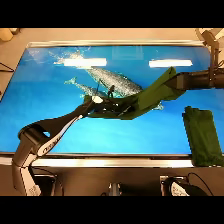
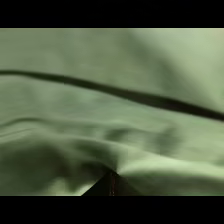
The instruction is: Fold the shirts.
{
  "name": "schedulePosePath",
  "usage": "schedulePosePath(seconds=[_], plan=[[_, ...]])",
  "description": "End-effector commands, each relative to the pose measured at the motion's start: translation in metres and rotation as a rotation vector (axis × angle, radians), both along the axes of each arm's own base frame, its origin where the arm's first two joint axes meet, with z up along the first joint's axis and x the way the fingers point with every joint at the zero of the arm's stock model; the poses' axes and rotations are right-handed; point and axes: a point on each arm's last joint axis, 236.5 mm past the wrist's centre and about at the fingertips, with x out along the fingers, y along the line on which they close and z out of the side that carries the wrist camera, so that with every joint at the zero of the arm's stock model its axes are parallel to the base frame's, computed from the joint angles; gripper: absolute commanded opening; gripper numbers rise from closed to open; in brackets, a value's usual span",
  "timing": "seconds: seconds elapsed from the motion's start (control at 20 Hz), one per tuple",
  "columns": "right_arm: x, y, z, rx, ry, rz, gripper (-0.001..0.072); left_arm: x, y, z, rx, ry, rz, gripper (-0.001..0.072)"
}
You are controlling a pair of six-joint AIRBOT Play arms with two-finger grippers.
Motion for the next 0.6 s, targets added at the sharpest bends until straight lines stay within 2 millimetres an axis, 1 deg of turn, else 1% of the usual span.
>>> schedulePosePath(seconds=[0.0, 0.05, 0.1, 0.15, 0.2, 0.25, 0.3, 0.4, 0.45, 0.5, 0.55], plan=[[-0.014, 0.008, 0.014, 0.02, -0.009, 0.021, 0.0022, -0.003, -0.012, 0.003, -0.069, -0.007, -0.007, 0.0026], [-0.012, 0.008, 0.012, 0.026, -0.005, 0.016, 0.0022, 0.001, -0.005, 0.01, -0.071, -0.063, -0.034, 0.0024], [-0.009, 0.01, 0.011, 0.038, 0.002, 0.02, 0.0022, 0.011, 0.008, 0.02, -0.045, -0.127, -0.045, 0.0023], [-0.005, 0.017, 0.007, 0.045, 0.009, 0.025, 0.0022, 0.023, 0.026, 0.032, 0.0, -0.203, -0.054, 0.0023], [0.0, 0.029, 0.004, 0.051, 0.002, 0.042, 0.0022, 0.038, 0.052, 0.048, 0.064, -0.287, -0.058, 0.0023], [0.008, 0.047, 0.001, 0.058, -0.01, 0.061, 0.0022, 0.052, 0.084, 0.068, 0.133, -0.355, -0.051, 0.0023], [0.018, 0.069, -0.005, 0.072, -0.021, 0.082, 0.0022, 0.065, 0.118, 0.089, 0.2, -0.411, -0.034, 0.0022], [0.036, 0.123, -0.021, 0.14, -0.018, 0.12, 0.0022, 0.086, 0.199, 0.14, 0.329, -0.519, 0.037, 0.0023], [0.044, 0.153, -0.031, 0.189, -0.002, 0.133, 0.0022, 0.092, 0.24, 0.171, 0.377, -0.574, 0.088, 0.0024], [0.051, 0.179, -0.045, 0.225, 0.018, 0.139, 0.0022, 0.093, 0.275, 0.203, 0.402, -0.623, 0.144, 0.0024], [0.058, 0.205, -0.063, 0.253, 0.037, 0.139, 0.0022, 0.09, 0.309, 0.237, 0.413, -0.671, 0.212, 0.0024]])
